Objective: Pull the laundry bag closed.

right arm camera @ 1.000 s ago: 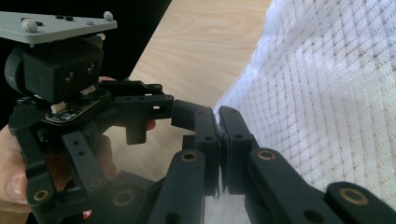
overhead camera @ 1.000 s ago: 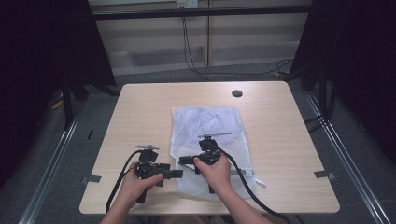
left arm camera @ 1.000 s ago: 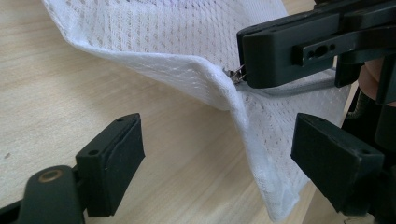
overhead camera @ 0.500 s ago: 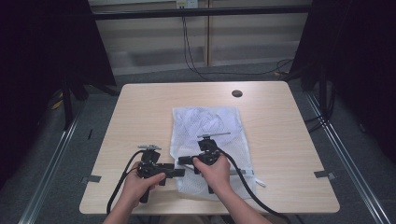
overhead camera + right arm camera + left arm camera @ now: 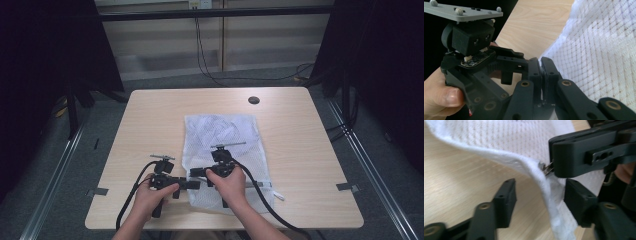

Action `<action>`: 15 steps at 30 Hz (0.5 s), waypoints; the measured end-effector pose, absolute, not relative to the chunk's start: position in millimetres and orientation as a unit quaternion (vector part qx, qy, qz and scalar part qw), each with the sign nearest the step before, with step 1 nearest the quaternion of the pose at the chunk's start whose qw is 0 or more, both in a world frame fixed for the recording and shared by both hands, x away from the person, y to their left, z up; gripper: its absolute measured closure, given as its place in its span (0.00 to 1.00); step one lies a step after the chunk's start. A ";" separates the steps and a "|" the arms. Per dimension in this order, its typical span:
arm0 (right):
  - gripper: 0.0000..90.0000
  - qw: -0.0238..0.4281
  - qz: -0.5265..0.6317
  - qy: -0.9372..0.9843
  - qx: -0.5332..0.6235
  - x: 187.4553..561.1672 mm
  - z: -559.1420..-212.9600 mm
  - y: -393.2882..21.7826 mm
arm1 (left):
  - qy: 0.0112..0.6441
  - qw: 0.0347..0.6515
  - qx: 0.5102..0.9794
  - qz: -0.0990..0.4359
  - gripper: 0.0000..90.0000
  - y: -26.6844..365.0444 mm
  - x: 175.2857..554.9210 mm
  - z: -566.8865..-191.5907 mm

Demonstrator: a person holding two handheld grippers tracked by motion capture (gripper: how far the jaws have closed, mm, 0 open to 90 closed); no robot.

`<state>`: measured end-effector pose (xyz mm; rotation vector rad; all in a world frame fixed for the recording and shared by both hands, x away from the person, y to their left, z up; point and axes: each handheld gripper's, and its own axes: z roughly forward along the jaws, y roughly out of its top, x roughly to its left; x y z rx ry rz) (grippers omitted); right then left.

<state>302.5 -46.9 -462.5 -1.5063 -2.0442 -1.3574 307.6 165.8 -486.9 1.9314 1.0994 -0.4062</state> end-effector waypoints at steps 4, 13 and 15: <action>0.97 0.132 -0.468 -0.702 -0.520 302.8 -461.8 -47.6 | 0.439 0.428 0.771 -0.170 0.63 164.1 308.1 -488.0; 0.97 0.128 -0.469 -0.704 -0.517 302.7 -460.0 -50.3 | 0.450 0.418 0.768 -0.185 0.91 160.7 308.0 -486.3; 0.97 0.129 -0.470 -0.703 -0.517 302.2 -459.5 -51.0 | 0.456 0.416 0.764 -0.191 0.97 161.1 308.3 -485.0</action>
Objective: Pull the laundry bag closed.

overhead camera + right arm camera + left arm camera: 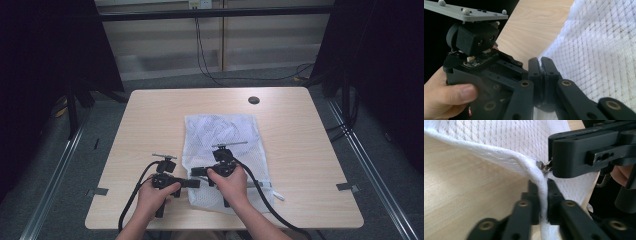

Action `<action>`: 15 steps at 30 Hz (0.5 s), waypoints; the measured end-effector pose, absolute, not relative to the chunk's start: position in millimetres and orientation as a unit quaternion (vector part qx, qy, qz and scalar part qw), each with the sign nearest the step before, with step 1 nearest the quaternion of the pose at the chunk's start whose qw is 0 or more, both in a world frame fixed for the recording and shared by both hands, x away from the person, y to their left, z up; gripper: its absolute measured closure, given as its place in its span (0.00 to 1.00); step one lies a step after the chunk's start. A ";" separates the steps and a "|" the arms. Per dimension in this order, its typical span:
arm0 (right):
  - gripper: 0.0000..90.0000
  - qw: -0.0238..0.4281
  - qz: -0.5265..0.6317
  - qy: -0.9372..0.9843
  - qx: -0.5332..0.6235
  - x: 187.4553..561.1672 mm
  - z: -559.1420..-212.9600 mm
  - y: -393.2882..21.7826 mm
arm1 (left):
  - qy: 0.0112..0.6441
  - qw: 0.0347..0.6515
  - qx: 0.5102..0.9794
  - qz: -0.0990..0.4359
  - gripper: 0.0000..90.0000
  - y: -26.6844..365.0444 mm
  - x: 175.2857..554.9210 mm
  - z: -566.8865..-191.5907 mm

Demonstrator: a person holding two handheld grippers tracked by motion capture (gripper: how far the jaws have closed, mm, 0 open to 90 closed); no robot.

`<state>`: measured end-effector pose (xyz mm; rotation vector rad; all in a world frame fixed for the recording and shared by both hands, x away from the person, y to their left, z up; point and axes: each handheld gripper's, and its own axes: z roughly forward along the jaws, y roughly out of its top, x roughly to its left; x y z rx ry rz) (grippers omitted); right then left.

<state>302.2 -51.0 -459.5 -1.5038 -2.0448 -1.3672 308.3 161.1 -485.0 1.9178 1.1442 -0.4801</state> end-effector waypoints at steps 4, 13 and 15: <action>0.97 0.128 -0.467 -0.706 -0.516 302.4 -458.7 -52.2 | 0.467 0.414 0.756 -0.199 0.97 161.1 308.3 -484.8; 0.97 0.131 -0.461 -0.713 -0.512 301.8 -457.4 -55.8 | 0.482 0.418 0.741 -0.209 0.98 165.3 308.0 -485.4; 0.97 0.132 -0.459 -0.715 -0.511 301.4 -457.1 -56.1 | 0.478 0.418 0.745 -0.206 0.98 166.2 308.4 -485.5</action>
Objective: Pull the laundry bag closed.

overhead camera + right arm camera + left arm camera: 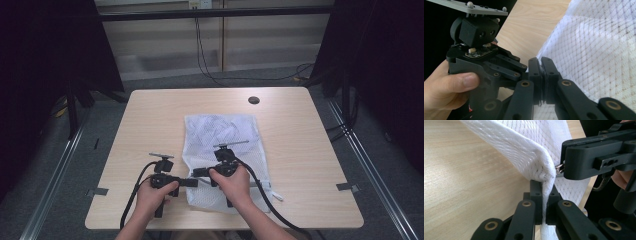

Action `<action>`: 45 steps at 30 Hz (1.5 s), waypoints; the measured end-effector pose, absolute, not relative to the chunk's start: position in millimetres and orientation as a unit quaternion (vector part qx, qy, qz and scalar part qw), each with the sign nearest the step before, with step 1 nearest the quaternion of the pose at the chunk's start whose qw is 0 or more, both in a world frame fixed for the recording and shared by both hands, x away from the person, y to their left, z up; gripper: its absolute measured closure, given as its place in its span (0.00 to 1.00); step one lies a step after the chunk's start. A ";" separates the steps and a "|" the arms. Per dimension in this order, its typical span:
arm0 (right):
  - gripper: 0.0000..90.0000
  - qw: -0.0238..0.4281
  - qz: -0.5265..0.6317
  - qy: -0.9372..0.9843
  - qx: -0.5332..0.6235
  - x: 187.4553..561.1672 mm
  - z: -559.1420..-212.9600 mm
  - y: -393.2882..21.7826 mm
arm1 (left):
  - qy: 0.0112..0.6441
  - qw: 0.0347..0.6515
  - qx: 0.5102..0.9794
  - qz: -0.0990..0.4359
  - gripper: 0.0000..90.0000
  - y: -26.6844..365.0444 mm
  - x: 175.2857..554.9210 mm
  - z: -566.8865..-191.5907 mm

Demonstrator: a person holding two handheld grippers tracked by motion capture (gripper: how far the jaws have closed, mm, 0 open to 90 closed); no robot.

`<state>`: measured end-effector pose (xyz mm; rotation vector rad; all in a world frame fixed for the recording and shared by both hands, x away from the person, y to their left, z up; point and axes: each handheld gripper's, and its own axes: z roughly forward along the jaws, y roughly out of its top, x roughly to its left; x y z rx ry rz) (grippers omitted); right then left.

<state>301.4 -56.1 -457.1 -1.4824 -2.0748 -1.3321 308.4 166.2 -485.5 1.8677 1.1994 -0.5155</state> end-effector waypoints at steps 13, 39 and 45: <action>0.97 0.127 -0.452 -0.718 -0.513 300.6 -457.6 -61.3 | 0.483 0.421 0.741 -0.202 0.98 167.5 308.6 -484.3; 0.97 0.136 -0.448 -0.710 -0.526 301.0 -461.0 -77.1 | 0.485 0.424 0.738 -0.201 0.98 172.6 307.6 -481.4; 0.97 0.132 -0.449 -0.712 -0.523 301.1 -461.5 -79.7 | 0.487 0.424 0.737 -0.199 0.98 172.1 306.6 -480.9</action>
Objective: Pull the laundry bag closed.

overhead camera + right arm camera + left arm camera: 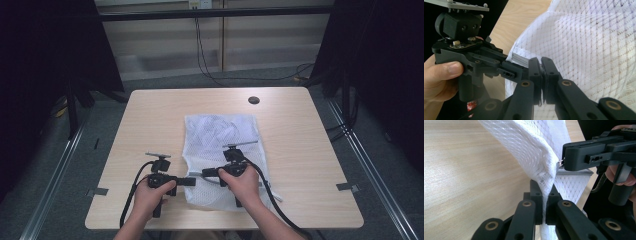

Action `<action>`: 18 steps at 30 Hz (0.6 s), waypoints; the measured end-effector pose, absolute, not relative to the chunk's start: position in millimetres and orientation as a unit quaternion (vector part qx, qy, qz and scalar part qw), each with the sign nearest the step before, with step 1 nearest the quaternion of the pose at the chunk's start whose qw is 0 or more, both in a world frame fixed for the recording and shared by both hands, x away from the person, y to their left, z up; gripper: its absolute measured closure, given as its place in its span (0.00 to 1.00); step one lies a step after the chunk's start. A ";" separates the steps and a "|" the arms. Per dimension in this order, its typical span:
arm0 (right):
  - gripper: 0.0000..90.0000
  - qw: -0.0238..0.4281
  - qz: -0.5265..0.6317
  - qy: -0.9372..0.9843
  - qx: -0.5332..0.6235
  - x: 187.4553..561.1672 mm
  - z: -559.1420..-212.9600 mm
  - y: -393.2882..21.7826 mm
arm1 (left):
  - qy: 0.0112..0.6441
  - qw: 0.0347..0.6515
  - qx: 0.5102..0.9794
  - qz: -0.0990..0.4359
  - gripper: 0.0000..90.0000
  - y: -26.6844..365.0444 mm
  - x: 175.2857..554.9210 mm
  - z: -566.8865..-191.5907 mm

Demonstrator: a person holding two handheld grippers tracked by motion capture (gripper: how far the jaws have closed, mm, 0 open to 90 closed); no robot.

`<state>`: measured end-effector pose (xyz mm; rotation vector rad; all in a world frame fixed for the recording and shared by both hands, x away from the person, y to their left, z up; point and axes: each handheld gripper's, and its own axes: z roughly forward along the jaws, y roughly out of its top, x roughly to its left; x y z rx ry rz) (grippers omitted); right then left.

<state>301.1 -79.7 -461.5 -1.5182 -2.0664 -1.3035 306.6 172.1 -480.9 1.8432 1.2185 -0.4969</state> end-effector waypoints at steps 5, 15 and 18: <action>0.97 0.139 -0.449 -0.710 -0.525 301.0 -461.8 -80.2 | 0.486 0.422 0.740 -0.194 0.98 174.6 306.3 -481.2; 0.97 0.144 -0.452 -0.707 -0.524 301.0 -463.8 -86.8 | 0.488 0.424 0.737 -0.199 0.98 174.6 305.2 -480.8; 0.97 0.143 -0.453 -0.707 -0.523 300.0 -462.5 -88.8 | 0.483 0.426 0.738 -0.202 0.98 173.8 305.5 -481.0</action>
